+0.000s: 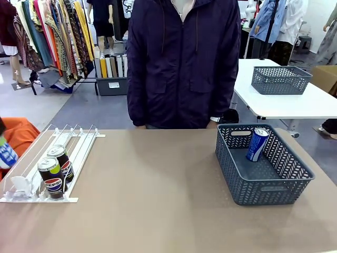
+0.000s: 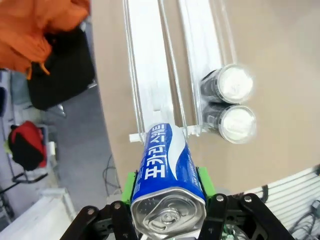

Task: Retrieve and store the cans from the dispenser.
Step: Pick up the last remaining can from one row of the Automatic Can Dispenser and place it in the middle of the table.

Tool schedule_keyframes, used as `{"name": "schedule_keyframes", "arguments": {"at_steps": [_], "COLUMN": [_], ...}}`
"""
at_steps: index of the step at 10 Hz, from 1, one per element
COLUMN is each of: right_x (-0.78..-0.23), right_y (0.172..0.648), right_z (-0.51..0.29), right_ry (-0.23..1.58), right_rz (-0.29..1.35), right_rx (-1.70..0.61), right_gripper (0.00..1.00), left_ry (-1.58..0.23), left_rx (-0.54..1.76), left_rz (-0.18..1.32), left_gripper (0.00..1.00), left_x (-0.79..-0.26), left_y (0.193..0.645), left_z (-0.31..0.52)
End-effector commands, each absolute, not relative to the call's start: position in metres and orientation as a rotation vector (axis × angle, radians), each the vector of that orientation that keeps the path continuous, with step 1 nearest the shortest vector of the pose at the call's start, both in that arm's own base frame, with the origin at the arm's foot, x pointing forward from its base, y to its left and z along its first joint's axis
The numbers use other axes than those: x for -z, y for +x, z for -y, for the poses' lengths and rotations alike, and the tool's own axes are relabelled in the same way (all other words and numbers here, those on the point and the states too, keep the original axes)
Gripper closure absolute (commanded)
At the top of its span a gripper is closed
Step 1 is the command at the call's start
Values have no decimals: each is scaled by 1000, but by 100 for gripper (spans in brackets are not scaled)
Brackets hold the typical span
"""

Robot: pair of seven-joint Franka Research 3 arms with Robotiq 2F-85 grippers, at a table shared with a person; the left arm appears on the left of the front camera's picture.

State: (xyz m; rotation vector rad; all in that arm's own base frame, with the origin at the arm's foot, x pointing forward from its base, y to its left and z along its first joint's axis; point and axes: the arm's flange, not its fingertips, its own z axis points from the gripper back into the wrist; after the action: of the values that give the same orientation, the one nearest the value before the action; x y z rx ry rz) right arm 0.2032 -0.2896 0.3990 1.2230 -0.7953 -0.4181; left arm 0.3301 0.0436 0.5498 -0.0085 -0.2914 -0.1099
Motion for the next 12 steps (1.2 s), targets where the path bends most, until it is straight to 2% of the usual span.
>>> {"name": "schedule_keyframes", "arguments": {"at_steps": [1,4,7,9,12], "right_x": [-402,-402,-402,-402,-402], "right_y": [207,207,207,207,207], "right_z": [290,290,290,290,290], "right_ry": [1224,1224,1224,1224,1224], "right_rz": [833,833,833,833,833], "right_rx": [403,403,403,403,403], "right_gripper": [0,0,0,0,0], "left_ry": [-54,-147,-199,-192,-187], "left_rx": [160,257,419,575,777], "left_rz": [372,401,359,263,194], "left_gripper": [100,100,100,100,100], "left_x": [-583,-608,-614,-594,-523], "left_y": [317,311,335,353,353], "left_z": [-45,-30,41,128,267]}}
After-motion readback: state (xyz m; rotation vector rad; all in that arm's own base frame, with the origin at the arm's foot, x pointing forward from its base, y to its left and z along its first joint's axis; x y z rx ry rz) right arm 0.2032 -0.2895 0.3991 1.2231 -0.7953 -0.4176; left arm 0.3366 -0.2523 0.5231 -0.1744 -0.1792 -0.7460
